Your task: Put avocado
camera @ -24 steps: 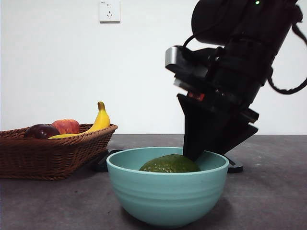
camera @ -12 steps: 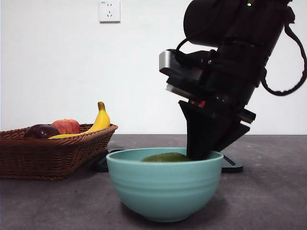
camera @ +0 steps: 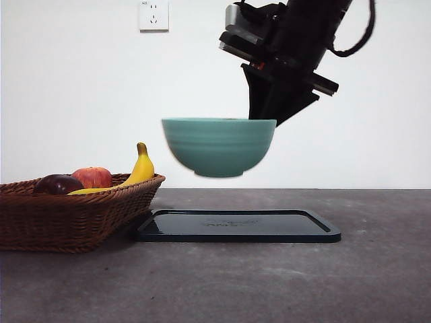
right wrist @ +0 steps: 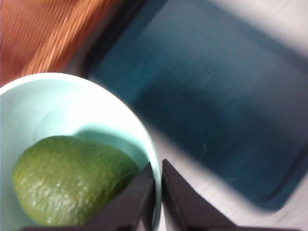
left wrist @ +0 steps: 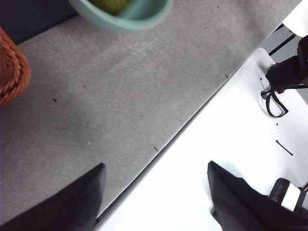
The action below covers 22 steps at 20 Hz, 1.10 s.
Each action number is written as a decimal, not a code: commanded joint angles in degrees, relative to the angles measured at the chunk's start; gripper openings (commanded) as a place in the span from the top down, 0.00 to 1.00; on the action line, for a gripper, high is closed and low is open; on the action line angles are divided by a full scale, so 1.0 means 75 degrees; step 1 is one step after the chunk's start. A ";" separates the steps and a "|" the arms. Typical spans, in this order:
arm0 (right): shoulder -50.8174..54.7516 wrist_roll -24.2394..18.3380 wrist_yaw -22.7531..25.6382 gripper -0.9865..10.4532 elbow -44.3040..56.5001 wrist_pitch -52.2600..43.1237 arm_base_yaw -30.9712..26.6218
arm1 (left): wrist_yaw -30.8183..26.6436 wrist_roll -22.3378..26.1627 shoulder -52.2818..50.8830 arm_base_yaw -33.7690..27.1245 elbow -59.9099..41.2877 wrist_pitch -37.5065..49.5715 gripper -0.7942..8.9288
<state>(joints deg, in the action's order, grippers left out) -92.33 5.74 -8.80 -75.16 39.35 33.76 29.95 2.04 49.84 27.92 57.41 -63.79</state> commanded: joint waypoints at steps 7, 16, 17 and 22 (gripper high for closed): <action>-0.2381 -0.0463 -0.0020 0.91 -0.2527 0.0361 -0.0909 | 0.0020 0.0067 0.0038 0.0032 0.0079 0.0073 0.57; -0.3346 -0.0449 -0.0017 0.91 -0.2594 -0.0207 -0.1072 | 0.0020 0.0067 0.0038 0.0029 0.0079 0.0076 0.57; -0.3404 -0.0452 -0.0012 0.91 -0.2594 -0.0230 -0.1072 | 0.0020 0.0067 0.0038 0.0032 0.0082 0.0079 0.57; -0.3689 -0.0452 -0.0015 0.91 -0.2594 -0.0213 -0.1072 | 0.0020 0.0067 0.0038 0.0029 0.0079 0.0076 0.57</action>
<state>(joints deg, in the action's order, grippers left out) -118.45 2.76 -8.95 -93.19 37.74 25.43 29.95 2.04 49.80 27.92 57.41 -63.64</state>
